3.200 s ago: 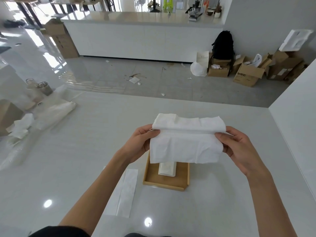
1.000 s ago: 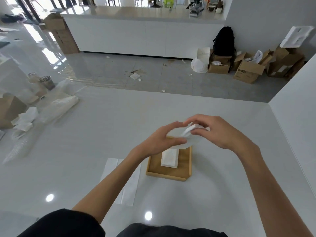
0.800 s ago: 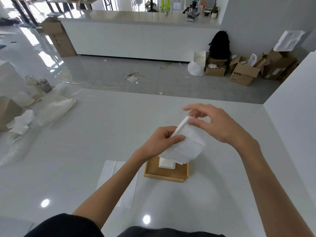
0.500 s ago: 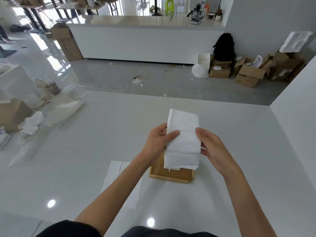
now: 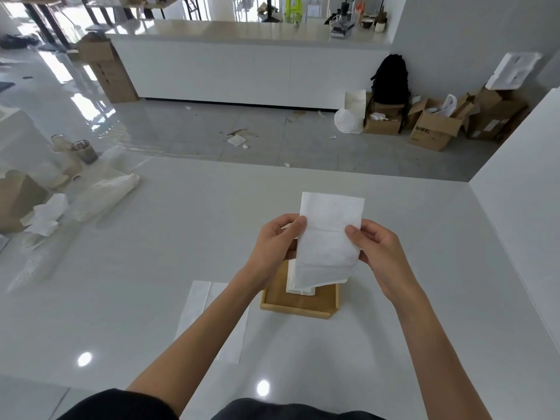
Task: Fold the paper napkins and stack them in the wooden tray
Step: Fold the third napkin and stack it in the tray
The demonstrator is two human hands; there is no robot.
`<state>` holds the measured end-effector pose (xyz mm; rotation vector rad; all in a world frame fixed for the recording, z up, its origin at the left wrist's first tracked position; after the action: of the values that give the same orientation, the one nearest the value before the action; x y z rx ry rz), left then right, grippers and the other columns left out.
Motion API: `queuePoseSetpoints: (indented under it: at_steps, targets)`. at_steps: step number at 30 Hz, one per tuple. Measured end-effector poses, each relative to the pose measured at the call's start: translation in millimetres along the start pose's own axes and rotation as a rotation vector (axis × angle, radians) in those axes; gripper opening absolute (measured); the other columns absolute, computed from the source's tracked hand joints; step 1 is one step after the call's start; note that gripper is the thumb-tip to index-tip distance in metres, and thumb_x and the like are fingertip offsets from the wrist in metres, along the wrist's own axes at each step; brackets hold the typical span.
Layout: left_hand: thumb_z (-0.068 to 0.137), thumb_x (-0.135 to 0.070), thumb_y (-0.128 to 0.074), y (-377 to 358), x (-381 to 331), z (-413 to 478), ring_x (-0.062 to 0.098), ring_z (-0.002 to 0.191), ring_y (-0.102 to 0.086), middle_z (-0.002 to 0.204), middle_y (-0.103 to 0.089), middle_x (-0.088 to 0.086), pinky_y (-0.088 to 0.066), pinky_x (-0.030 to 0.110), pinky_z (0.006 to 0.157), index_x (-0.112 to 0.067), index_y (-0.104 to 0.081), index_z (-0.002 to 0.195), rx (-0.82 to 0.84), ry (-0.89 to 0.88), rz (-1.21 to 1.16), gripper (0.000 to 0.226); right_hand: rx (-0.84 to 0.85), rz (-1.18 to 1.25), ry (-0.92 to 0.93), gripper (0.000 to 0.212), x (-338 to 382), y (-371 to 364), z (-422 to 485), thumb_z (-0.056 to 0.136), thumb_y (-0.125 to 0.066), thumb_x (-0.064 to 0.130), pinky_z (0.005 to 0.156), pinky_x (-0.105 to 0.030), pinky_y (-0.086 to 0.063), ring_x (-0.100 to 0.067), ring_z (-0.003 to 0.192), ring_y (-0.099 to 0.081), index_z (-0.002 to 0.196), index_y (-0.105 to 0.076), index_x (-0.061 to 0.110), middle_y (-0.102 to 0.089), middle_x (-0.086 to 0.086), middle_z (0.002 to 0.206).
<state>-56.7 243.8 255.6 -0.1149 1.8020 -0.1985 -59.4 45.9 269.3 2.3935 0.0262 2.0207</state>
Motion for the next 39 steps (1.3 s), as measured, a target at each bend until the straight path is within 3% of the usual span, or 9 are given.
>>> queuePoseSetpoints:
  at_steps: [7, 10, 13, 18, 23, 26, 34, 37, 39]
  targets:
    - [0.103, -0.026, -0.055, -2.5, -16.6, 10.2, 0.019, 0.084, -0.071, 0.094, -0.072, 0.01, -0.057, 0.026, 0.067, -0.009, -0.067, 0.1, -0.101, -0.111, 0.055, 0.021, 0.026, -0.041, 0.018, 0.012, 2.1, 3.2, 3.0, 0.098, -0.063, 0.019, 0.087, -0.036, -0.06, -0.017, 0.094, -0.075, 0.104, -0.073, 0.02, -0.079, 0.003, 0.1]
    - [0.104, -0.03, -0.051, -5.0, -15.9, 13.7, 0.024, 0.09, -0.071, 0.104, -0.071, 0.011, -0.057, 0.029, 0.068, -0.009, -0.061, 0.11, -0.116, -0.096, 0.059, 0.025, 0.004, -0.031, 0.04, 0.011, 3.5, 1.8, 6.0, 0.098, -0.063, 0.019, 0.084, -0.033, -0.061, -0.013, 0.091, -0.075, 0.101, -0.073, 0.022, -0.079, 0.007, 0.097]
    - [0.103, -0.032, -0.054, -5.1, -10.5, 14.1, 0.022, 0.091, -0.073, 0.108, -0.073, 0.009, -0.057, 0.028, 0.069, -0.009, -0.056, 0.122, -0.037, -0.04, 0.033, 0.03, -0.04, -0.022, 0.06, 0.011, 5.3, 2.3, 10.9, 0.097, -0.064, 0.022, 0.082, -0.031, -0.061, -0.01, 0.09, -0.074, 0.1, -0.073, 0.026, -0.079, 0.01, 0.096]
    - [0.1, -0.017, -0.061, -1.3, -6.8, 13.0, 0.015, 0.082, -0.074, 0.08, -0.076, 0.0, -0.058, 0.028, 0.072, -0.003, -0.061, 0.116, 0.03, -0.08, 0.097, 0.021, -0.031, -0.005, 0.077, 0.015, 7.8, 7.7, 19.2, 0.097, -0.064, 0.02, 0.079, -0.026, -0.061, -0.011, 0.092, -0.075, 0.109, -0.071, 0.023, -0.079, 0.009, 0.1]
    - [0.099, -0.013, -0.061, 4.4, -13.0, 22.5, 0.022, 0.091, -0.075, 0.099, -0.078, 0.013, -0.06, 0.033, 0.079, -0.005, -0.061, 0.122, 0.07, -0.103, 0.136, 0.024, 0.024, 0.018, 0.068, 0.022, 5.1, 9.6, 30.0, 0.096, -0.065, 0.012, 0.077, -0.022, -0.06, -0.007, 0.094, -0.074, 0.111, -0.067, 0.028, -0.078, 0.014, 0.1]
    - [0.1, -0.009, -0.059, 7.6, -16.0, 25.9, 0.018, 0.085, -0.075, 0.096, -0.078, 0.011, -0.058, 0.026, 0.073, -0.004, -0.064, 0.122, 0.103, -0.126, 0.098, 0.023, 0.082, 0.007, 0.079, 0.024, 6.8, 11.3, 36.0, 0.096, -0.062, 0.005, 0.078, -0.02, -0.058, -0.008, 0.097, -0.073, 0.109, -0.069, 0.024, -0.078, 0.012, 0.102]
    - [0.101, 0.004, -0.047, 7.9, -24.1, 36.2, 0.018, 0.089, -0.066, 0.094, -0.069, 0.005, -0.054, 0.023, 0.069, -0.013, -0.075, 0.087, 0.143, -0.207, 0.063, 0.036, 0.065, -0.079, 0.2, 0.027, 17.8, 14.2, 47.7, 0.1, -0.051, -0.002, 0.068, -0.017, -0.055, 0.0, 0.095, -0.068, 0.092, -0.071, 0.014, -0.076, 0.017, 0.098]
    - [0.105, -0.004, -0.043, 5.2, -22.3, 42.6, 0.032, 0.079, -0.054, 0.089, -0.061, 0.012, -0.045, 0.03, 0.063, -0.015, -0.072, 0.1, 0.127, -0.195, 0.035, 0.031, 0.042, -0.087, 0.22, 0.029, 18.2, 15.8, 50.4, 0.099, -0.052, -0.003, 0.07, -0.019, -0.057, -0.001, 0.093, -0.068, 0.09, -0.072, 0.017, -0.074, 0.02, 0.094]
    - [0.109, -0.016, -0.038, 2.0, -23.5, 43.6, 0.025, 0.07, -0.06, 0.084, -0.064, 0.009, -0.05, 0.027, 0.062, -0.016, -0.061, 0.125, 0.124, -0.133, -0.039, 0.028, 0.002, -0.098, 0.24, 0.031, 16.8, 17.6, 53.1, 0.098, -0.053, -0.003, 0.076, -0.024, -0.059, -0.006, 0.095, -0.068, 0.088, -0.074, 0.018, -0.075, 0.018, 0.096]
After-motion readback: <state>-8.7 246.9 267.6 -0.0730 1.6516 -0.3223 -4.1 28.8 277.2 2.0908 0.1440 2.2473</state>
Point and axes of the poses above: each hand's wrist, its own z-axis towards the middle knuckle, its own y-axis out of the back of the hand, x = y × z, the point moved 2 cm from there along z, towards the middle knuckle
